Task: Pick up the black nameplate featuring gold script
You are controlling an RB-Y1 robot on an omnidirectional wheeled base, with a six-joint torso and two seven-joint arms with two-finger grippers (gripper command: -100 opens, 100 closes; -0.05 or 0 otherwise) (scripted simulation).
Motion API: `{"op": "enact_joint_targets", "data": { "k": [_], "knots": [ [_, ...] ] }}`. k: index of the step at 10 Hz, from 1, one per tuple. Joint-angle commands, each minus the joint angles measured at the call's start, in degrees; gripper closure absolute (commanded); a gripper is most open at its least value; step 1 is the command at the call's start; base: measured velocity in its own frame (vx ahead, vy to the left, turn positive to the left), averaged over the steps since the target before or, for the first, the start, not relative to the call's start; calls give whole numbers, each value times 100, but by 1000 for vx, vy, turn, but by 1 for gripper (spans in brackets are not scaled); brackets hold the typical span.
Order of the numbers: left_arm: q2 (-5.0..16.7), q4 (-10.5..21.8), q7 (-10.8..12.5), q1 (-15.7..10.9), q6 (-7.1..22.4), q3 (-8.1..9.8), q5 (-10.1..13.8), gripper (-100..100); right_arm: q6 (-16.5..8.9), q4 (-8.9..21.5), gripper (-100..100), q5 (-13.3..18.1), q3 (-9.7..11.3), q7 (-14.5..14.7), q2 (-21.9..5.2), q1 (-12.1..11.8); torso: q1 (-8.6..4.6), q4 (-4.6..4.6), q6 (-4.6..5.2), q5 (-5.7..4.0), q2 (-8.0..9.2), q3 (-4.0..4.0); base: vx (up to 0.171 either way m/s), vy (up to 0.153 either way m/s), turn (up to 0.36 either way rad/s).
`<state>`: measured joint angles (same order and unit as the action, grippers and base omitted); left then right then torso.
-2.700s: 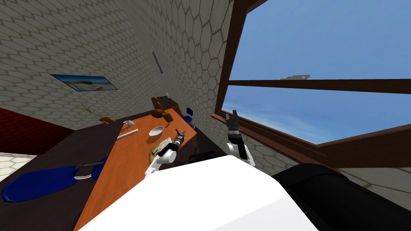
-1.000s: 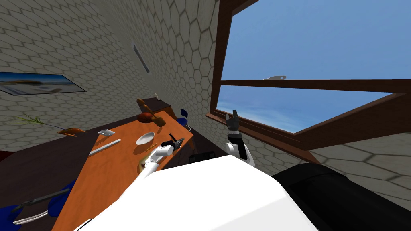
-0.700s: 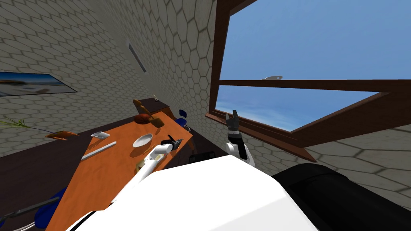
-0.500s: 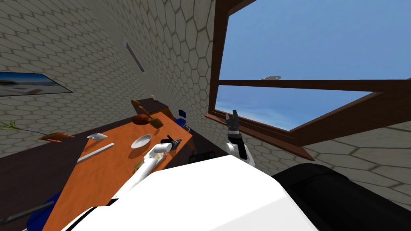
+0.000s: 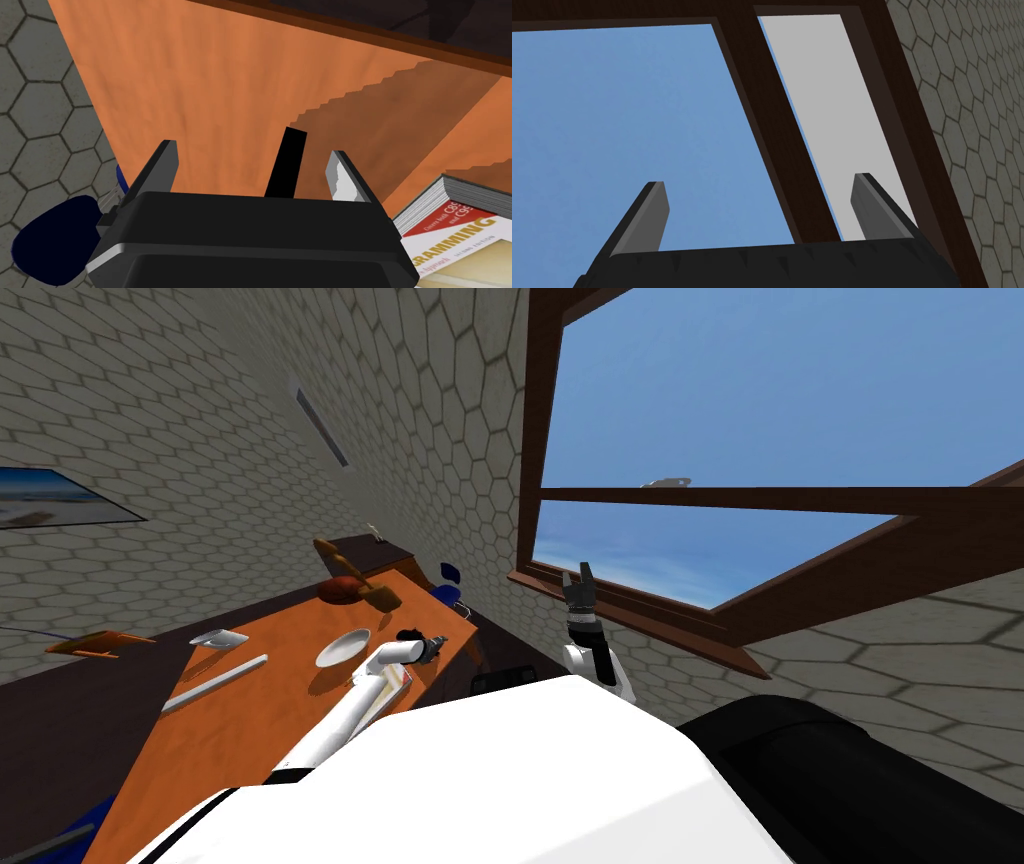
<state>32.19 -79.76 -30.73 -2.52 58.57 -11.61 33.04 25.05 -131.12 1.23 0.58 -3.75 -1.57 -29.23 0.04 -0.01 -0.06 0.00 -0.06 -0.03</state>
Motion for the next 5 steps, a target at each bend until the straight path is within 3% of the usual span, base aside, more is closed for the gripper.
{"op": "enact_joint_targets", "data": {
  "k": [1, 5],
  "knots": [
    [120, 144, -29, -164, 286, 11, 11, -100, 0, 0, 0, 0, 0, 0, 0, 0, 0, 0, 0, 0, 0, 0, 14, 5, -82],
    [424, 503, -144, -524, 876, 39, 75, -100, 0, 0, 0, 0, 0, 0, 0, 0, 1, -1, -1, 1, -2, -2, 19, 11, -82]
  ]
}}
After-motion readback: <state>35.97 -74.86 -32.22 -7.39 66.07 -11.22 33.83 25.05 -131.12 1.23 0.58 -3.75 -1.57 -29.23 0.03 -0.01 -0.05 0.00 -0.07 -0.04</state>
